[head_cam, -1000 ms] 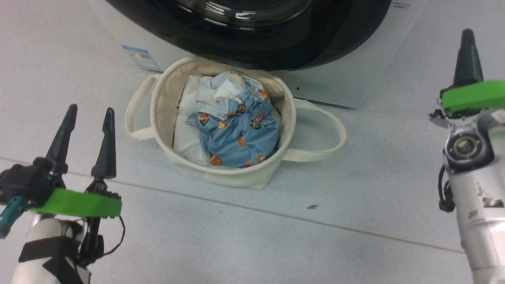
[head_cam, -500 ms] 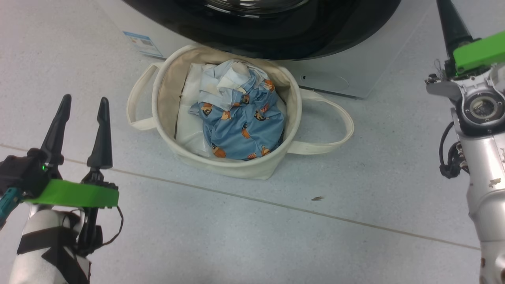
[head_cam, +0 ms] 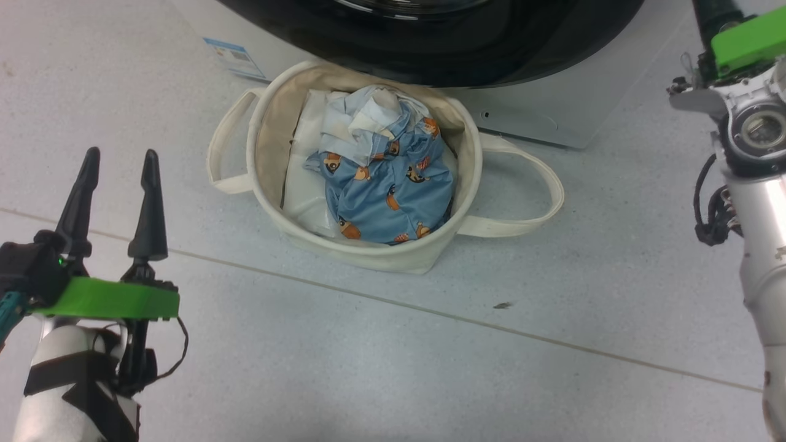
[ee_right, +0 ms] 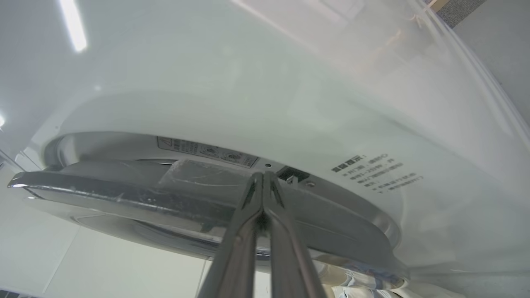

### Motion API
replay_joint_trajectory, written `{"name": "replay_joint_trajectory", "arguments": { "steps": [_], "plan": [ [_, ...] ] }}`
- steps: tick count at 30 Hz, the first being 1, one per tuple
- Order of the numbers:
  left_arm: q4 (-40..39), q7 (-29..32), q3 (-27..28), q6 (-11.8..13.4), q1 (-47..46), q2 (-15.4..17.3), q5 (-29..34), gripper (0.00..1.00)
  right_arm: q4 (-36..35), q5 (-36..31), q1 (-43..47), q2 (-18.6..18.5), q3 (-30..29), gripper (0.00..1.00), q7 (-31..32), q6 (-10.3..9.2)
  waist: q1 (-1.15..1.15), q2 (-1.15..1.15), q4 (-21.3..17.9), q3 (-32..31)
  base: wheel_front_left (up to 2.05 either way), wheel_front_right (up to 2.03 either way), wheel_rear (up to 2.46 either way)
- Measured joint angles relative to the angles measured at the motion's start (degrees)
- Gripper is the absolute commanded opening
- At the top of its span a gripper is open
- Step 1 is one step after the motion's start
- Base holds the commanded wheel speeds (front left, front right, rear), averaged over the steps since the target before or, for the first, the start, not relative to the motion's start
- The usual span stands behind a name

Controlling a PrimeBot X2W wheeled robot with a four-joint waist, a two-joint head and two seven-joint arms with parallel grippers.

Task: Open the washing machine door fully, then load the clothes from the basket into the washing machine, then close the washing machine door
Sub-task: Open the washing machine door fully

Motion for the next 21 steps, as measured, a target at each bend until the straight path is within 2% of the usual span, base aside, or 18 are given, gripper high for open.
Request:
{"name": "replay_joint_trajectory", "arguments": {
  "steps": [6, 11, 21],
  "plan": [
    [0.0, 0.0, 0.3, -0.4, -0.1, 0.0, 0.0, 1.00, 1.9, 1.2, -2.9, -0.2, 1.2, 0.00, 0.2, 0.00, 0.00, 0.00, 0.1, 1.3, 0.00, 0.00, 0.00],
    [0.2, 0.0, 0.6, -0.5, -0.2, -0.1, 0.6, 1.00, 2.8, 3.2, -3.2, -0.2, 2.8, 0.00, 2.8, 0.00, 0.00, 0.00, -0.4, 0.7, 0.00, 0.00, 0.00],
    [1.6, 0.0, 2.0, -0.5, 0.0, 0.1, 1.0, 1.00, 3.6, 9.8, -1.2, -0.4, 6.4, 0.00, 14.6, -0.04, 0.00, 0.00, -2.6, -2.7, 0.00, 0.00, 0.00]
  ]
}}
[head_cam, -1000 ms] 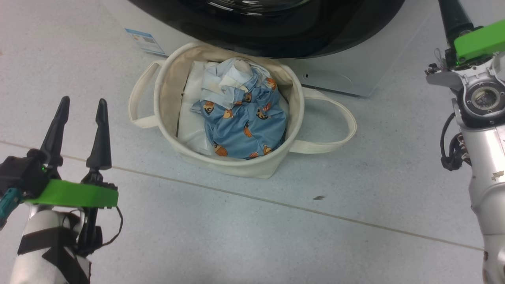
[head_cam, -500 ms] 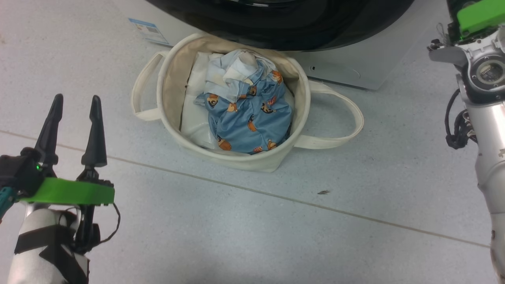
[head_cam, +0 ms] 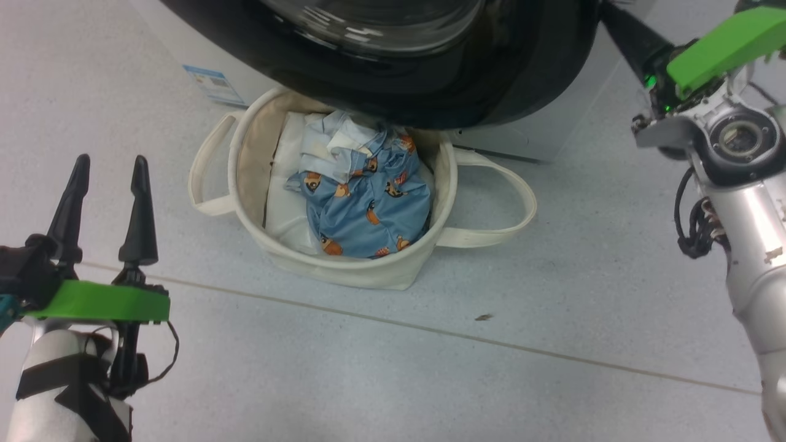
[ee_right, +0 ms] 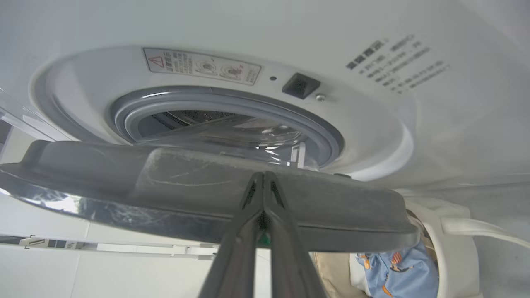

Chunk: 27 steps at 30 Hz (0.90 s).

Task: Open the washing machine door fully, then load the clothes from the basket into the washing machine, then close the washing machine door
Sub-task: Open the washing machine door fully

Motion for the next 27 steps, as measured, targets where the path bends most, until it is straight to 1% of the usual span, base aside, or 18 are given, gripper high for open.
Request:
{"name": "replay_joint_trajectory", "arguments": {
  "steps": [3, 6, 8, 13, 16, 21, 27],
  "plan": [
    [0.4, 0.0, 0.2, 0.0, 0.1, 0.2, 0.0, 1.00, 0.0, 1.5, 1.7, -0.1, 0.5, 0.00, 2.6, 0.00, 0.00, 0.00, -0.5, -0.9, 0.00, 0.00, 0.00],
    [0.6, 0.0, 0.4, 0.0, 0.3, 0.3, 0.0, 1.00, 0.1, 1.8, 3.2, -0.1, 0.8, 0.00, 3.0, 0.00, 0.00, 0.00, -0.9, -1.8, 0.00, 0.00, 0.00],
    [0.6, 0.0, 0.4, 0.0, 0.6, 0.4, 0.0, 1.00, -0.1, 1.8, 3.6, 0.0, 0.1, 0.00, 1.5, 0.00, -0.01, 0.00, -0.9, -2.1, 0.00, 0.00, 0.00],
    [0.9, 0.0, 0.3, 0.0, 1.0, 0.4, 0.0, 1.00, -0.5, 0.1, 2.7, -0.4, -2.5, 0.00, -4.8, 0.00, 0.00, 0.00, -0.6, -1.4, 0.00, 0.00, 0.00],
    [0.9, 0.0, 0.2, 0.0, 1.0, 0.4, 0.0, 1.00, 0.0, -0.3, 1.3, -0.3, -2.8, 0.00, -6.0, 0.00, 0.00, 0.00, -0.1, -0.6, 0.00, 0.00, 0.00],
    [0.9, 0.0, 0.3, 0.0, 0.9, 0.3, 0.0, 1.00, 2.0, -0.9, -2.4, 0.0, -2.1, 0.00, -5.5, 0.00, 0.00, 0.00, 1.2, 0.5, 0.00, 0.00, 0.00],
    [0.9, 0.0, 0.5, 0.0, 0.9, 0.1, -0.1, 1.00, 4.9, -1.2, -4.2, 0.7, 0.6, 0.00, -0.7, 0.00, 0.00, 0.00, 1.7, 0.2, 0.00, 0.00, 0.00]
  ]
}}
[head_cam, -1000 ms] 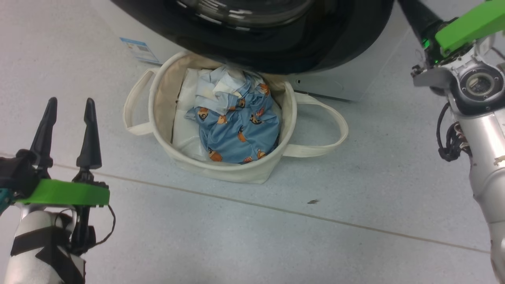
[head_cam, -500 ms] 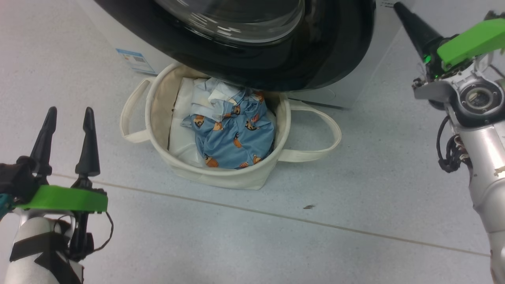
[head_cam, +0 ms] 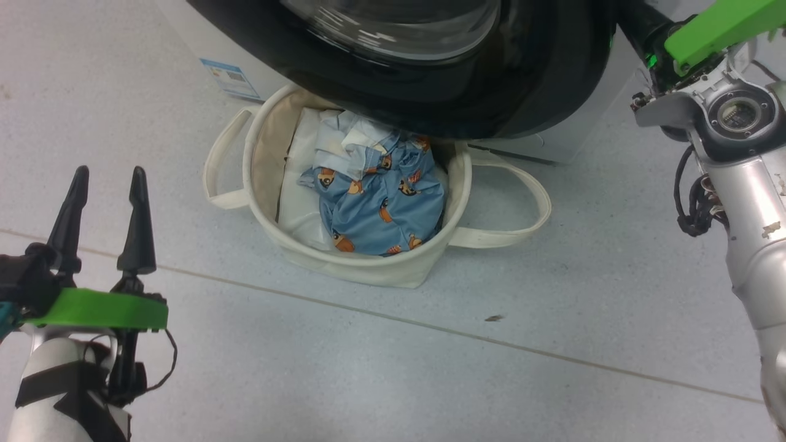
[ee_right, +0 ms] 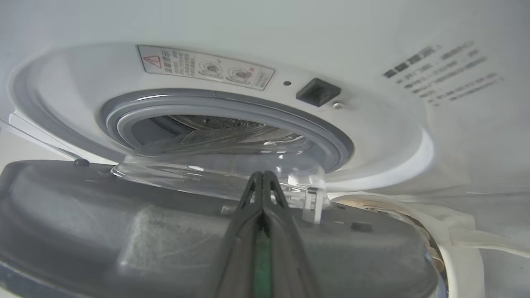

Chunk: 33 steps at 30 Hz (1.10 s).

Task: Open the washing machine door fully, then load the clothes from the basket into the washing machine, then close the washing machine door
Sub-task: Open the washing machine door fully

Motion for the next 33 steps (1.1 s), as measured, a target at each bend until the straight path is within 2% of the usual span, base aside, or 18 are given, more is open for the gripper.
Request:
{"name": "replay_joint_trajectory", "arguments": {
  "steps": [8, 18, 26, 33],
  "plan": [
    [0.0, 0.0, 1.4, 0.0, 0.7, -0.3, 0.0, 1.00, 0.1, 1.4, 0.8, -0.1, 3.2, 0.00, 8.2, 0.00, 0.00, 0.00, -1.1, -2.5, 0.00, 0.00, 0.00],
    [1.8, 0.0, 2.9, 0.0, 4.9, -0.4, 0.1, 1.00, -4.4, 1.0, 8.1, 0.7, 7.4, 0.00, 13.7, 0.00, -0.01, 0.00, -0.7, -7.8, 0.00, 0.00, 0.00],
    [6.7, 0.0, 2.6, 0.0, 8.4, -0.5, 2.2, 1.00, -4.5, 3.0, 15.4, 1.2, 7.8, 0.00, 15.7, 0.00, -0.01, 0.00, 2.2, -14.4, 0.00, 0.00, 0.00],
    [10.2, 0.5, 1.3, 0.1, 9.7, -0.2, 3.3, 1.00, -4.6, 3.6, 19.6, 1.7, 8.0, 0.00, 16.1, 0.00, -0.01, 0.00, 7.2, -19.3, 0.00, 0.00, 0.00]
  ]
}}
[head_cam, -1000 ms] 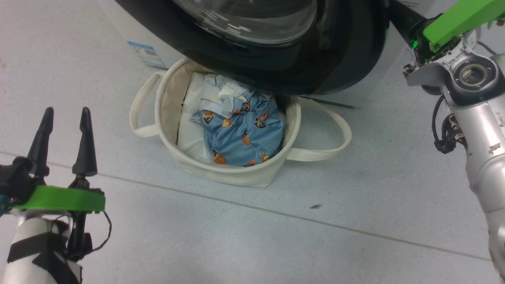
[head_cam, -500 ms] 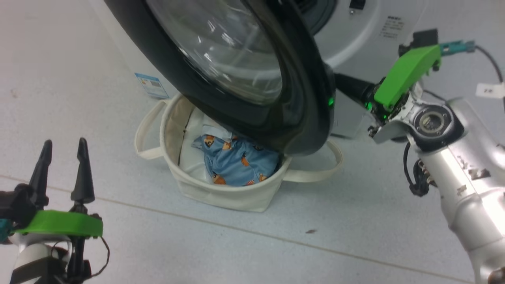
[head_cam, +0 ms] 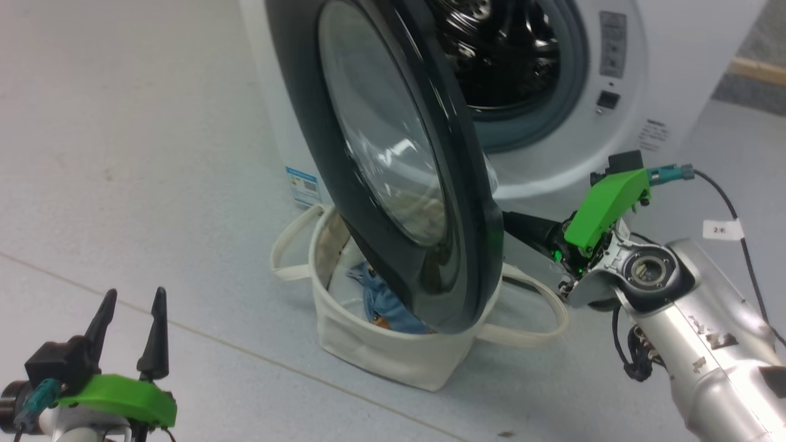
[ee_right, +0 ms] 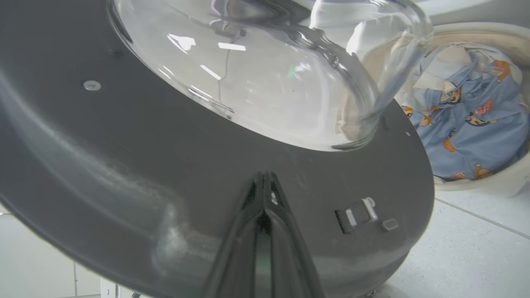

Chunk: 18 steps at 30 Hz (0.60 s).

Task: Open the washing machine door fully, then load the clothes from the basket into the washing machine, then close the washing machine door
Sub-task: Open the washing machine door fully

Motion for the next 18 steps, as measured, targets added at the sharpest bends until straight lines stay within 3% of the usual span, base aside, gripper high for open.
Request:
{"name": "replay_joint_trajectory", "arguments": {
  "steps": [11, 18],
  "plan": [
    [-0.1, 0.6, -0.2, 0.6, 1.7, 1.6, 0.3, 1.00, -0.2, 0.9, 2.7, 2.8, 0.4, 0.00, -0.1, 0.00, 0.01, 0.00, 8.5, -4.3, 0.00, 0.00, 0.00],
    [-2.2, 0.8, 0.7, 2.0, 2.5, 2.1, -0.7, 1.00, 0.6, 0.8, 2.4, 5.7, 1.5, 0.00, -0.3, 0.00, 0.01, 0.00, 10.1, -3.6, 0.00, 0.00, 0.00]
  ]
}}
